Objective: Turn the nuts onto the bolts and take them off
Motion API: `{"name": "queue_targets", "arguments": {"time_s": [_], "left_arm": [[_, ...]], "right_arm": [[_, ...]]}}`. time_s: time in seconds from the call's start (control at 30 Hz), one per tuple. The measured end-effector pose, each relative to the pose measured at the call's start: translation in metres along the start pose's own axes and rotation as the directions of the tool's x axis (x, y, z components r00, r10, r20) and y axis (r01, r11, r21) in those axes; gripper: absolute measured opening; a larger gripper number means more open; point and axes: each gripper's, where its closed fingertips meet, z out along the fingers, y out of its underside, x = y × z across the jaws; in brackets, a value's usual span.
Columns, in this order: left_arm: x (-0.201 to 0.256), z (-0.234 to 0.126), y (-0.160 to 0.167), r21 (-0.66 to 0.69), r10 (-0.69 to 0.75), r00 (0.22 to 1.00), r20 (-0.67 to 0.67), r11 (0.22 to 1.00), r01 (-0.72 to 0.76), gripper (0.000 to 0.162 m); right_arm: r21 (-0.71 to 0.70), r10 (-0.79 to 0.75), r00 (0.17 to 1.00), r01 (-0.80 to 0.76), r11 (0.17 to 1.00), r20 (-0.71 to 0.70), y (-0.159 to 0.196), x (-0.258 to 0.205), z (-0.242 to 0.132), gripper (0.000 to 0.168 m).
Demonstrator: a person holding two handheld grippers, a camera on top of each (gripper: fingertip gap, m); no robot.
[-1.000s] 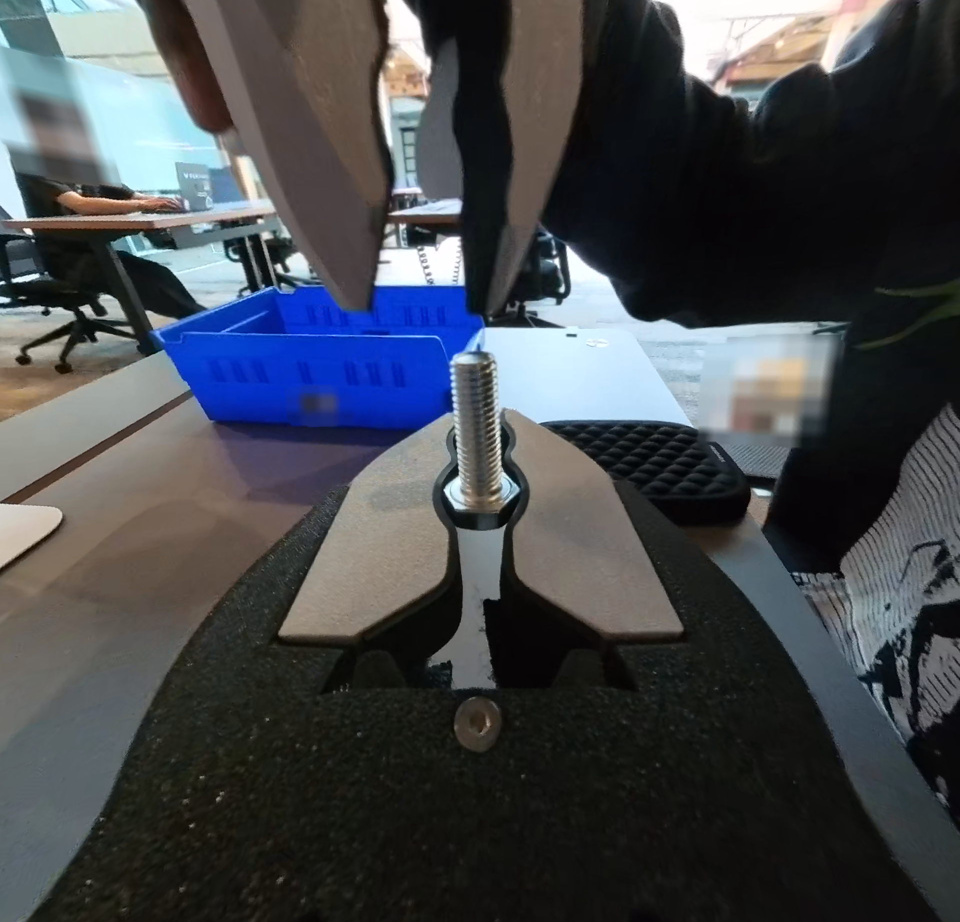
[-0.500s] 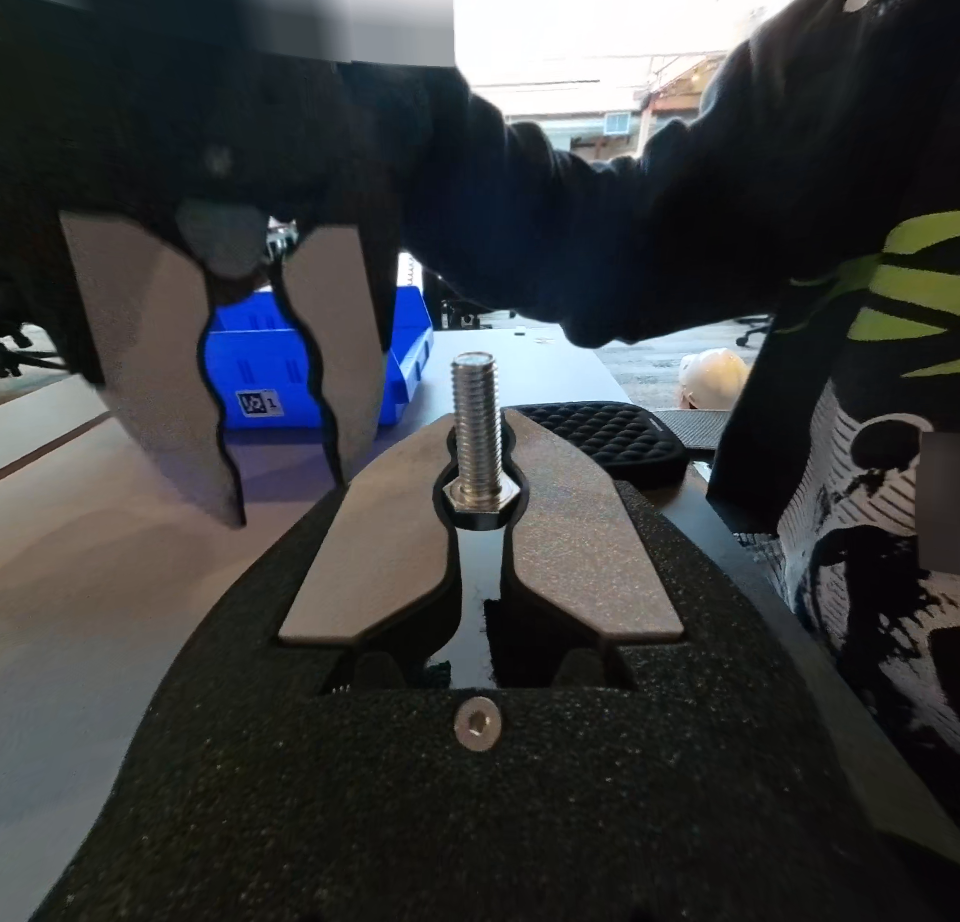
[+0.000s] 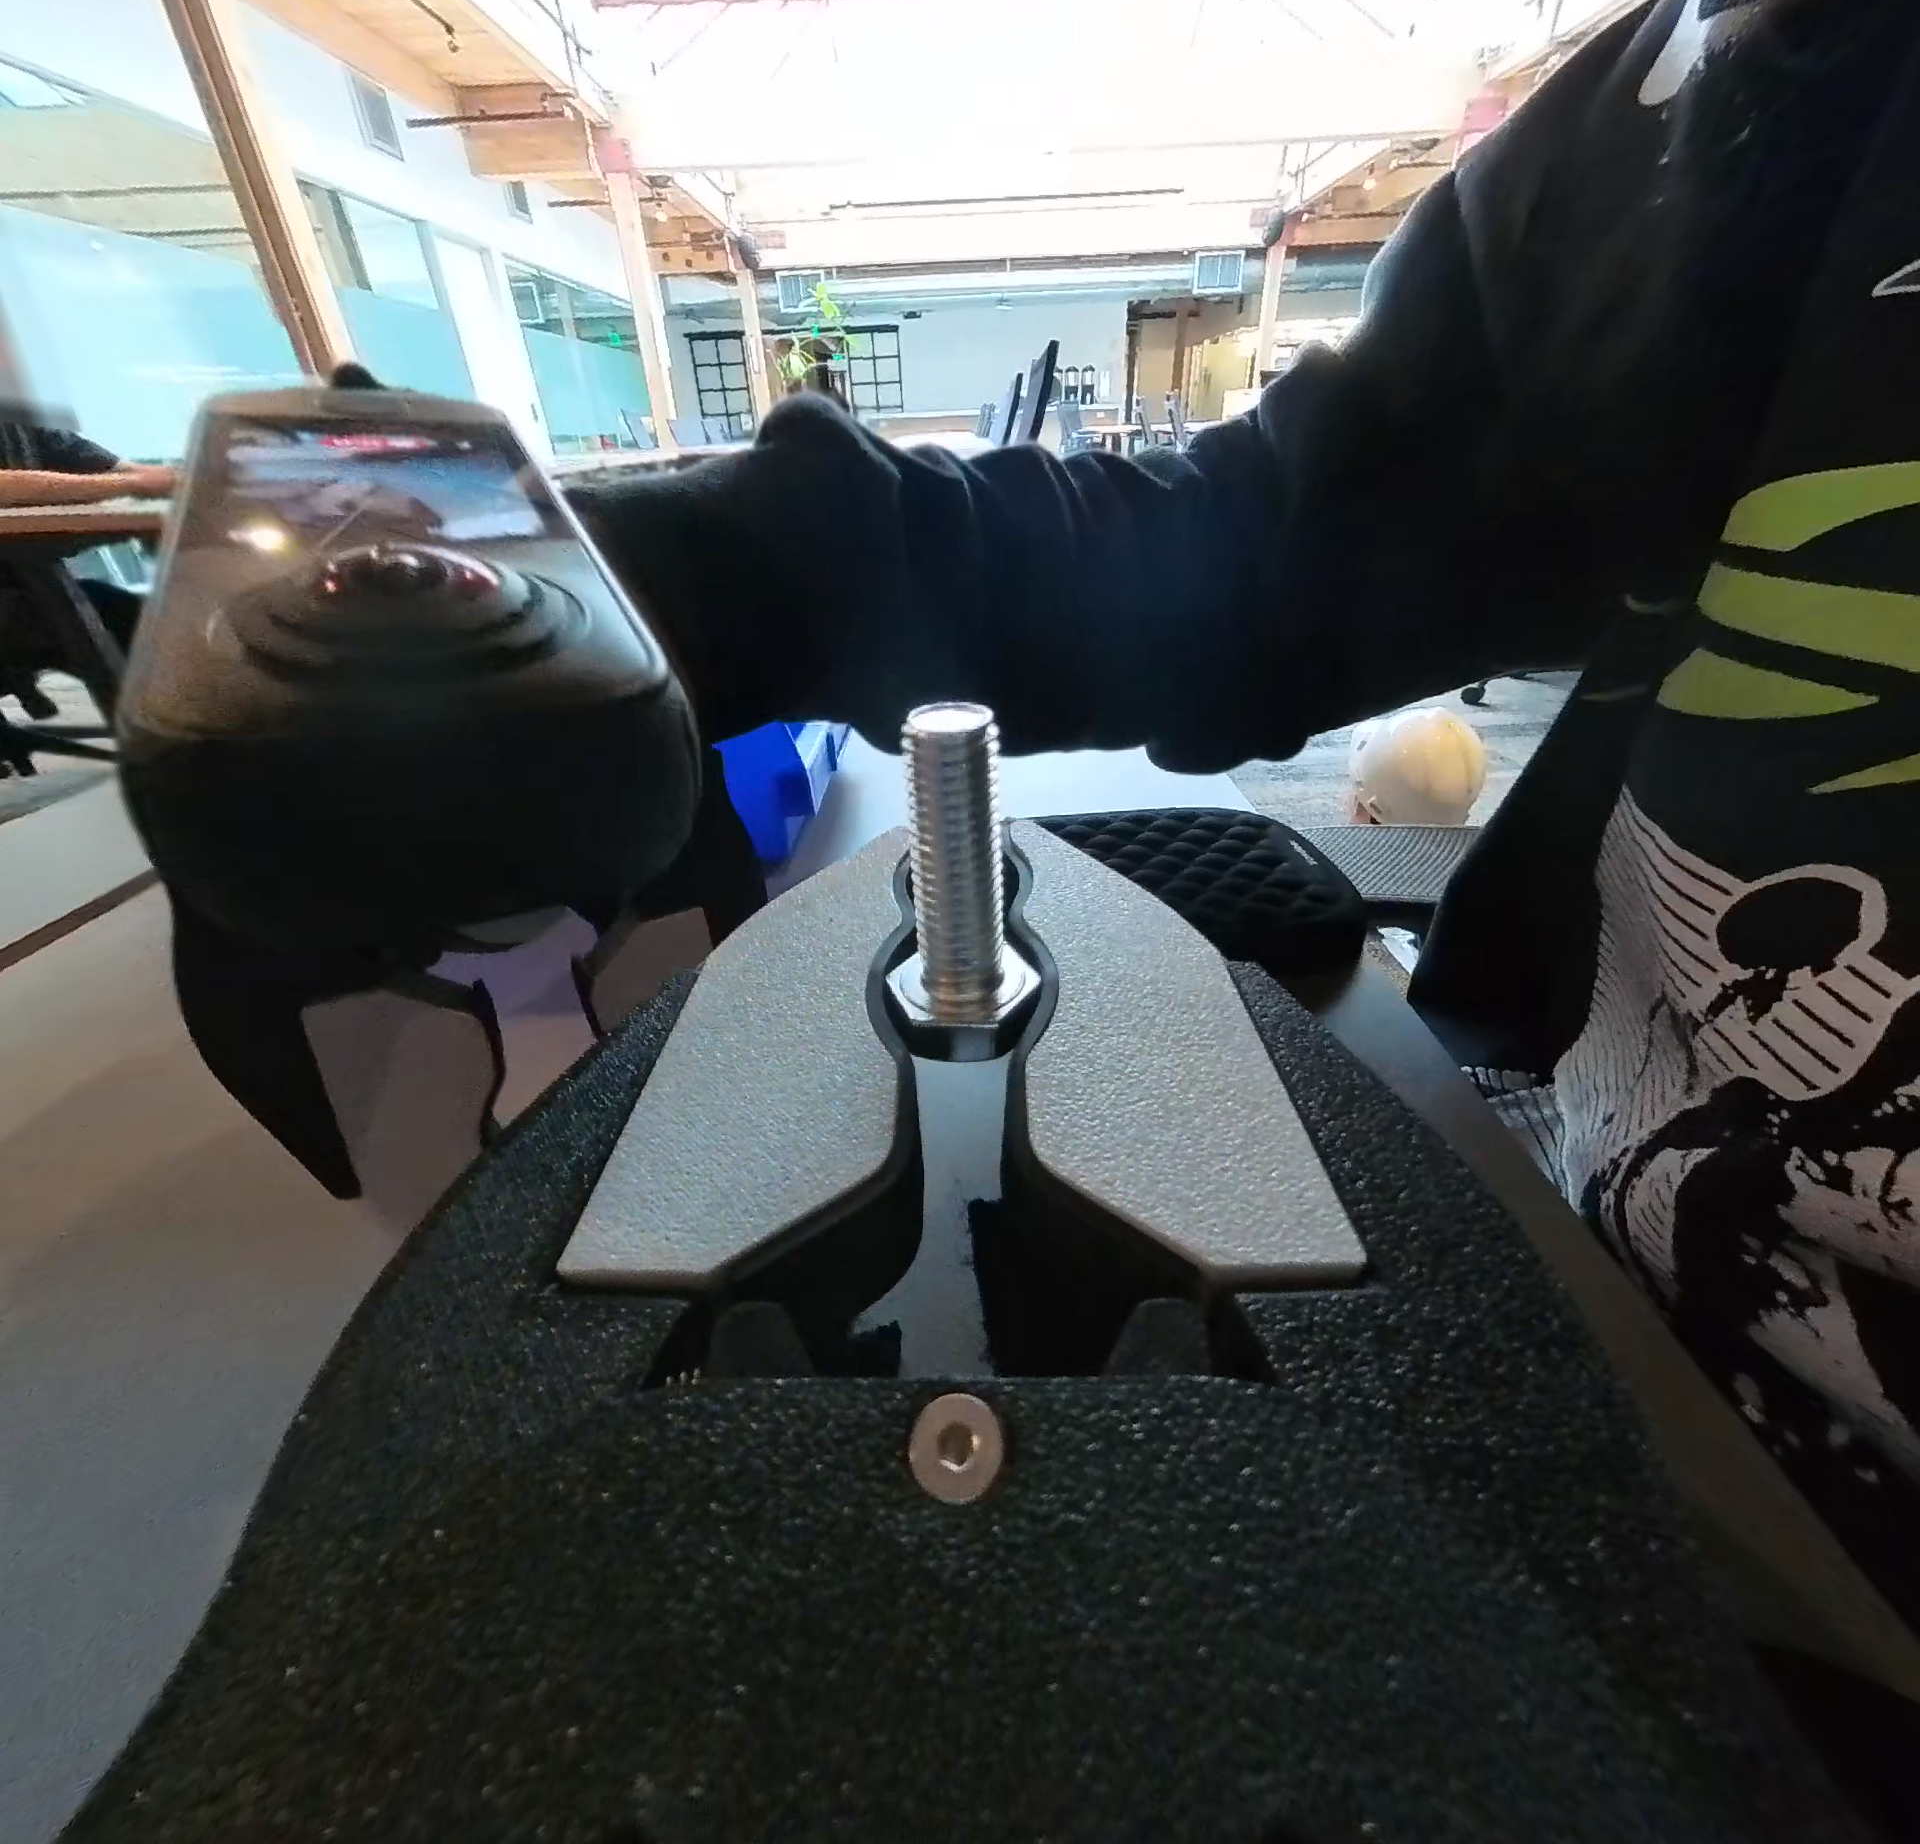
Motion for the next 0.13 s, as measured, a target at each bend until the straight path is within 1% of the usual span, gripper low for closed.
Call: {"name": "queue_targets", "arguments": {"time_s": [0.03, 0.13], "left_arm": [[0.0000, -0.0001, -0.0001, 0.000, 0.000, 1.000, 0.000, 1.000, 0.000, 0.011], [0.0008, -0.0001, -0.0003, 0.002, 0.005, 1.000, -0.003, 1.000, -0.005, 0.011]], "right_arm": [[-0.004, -0.001, 1.000, 0.001, 1.000, 0.002, 0.0005, -0.0004, 0.0016, 0.029], [-0.016, -0.007, 1.000, 0.007, 1.000, 0.004, 0.0022, -0.0012, 0.0052, 0.029]]}}
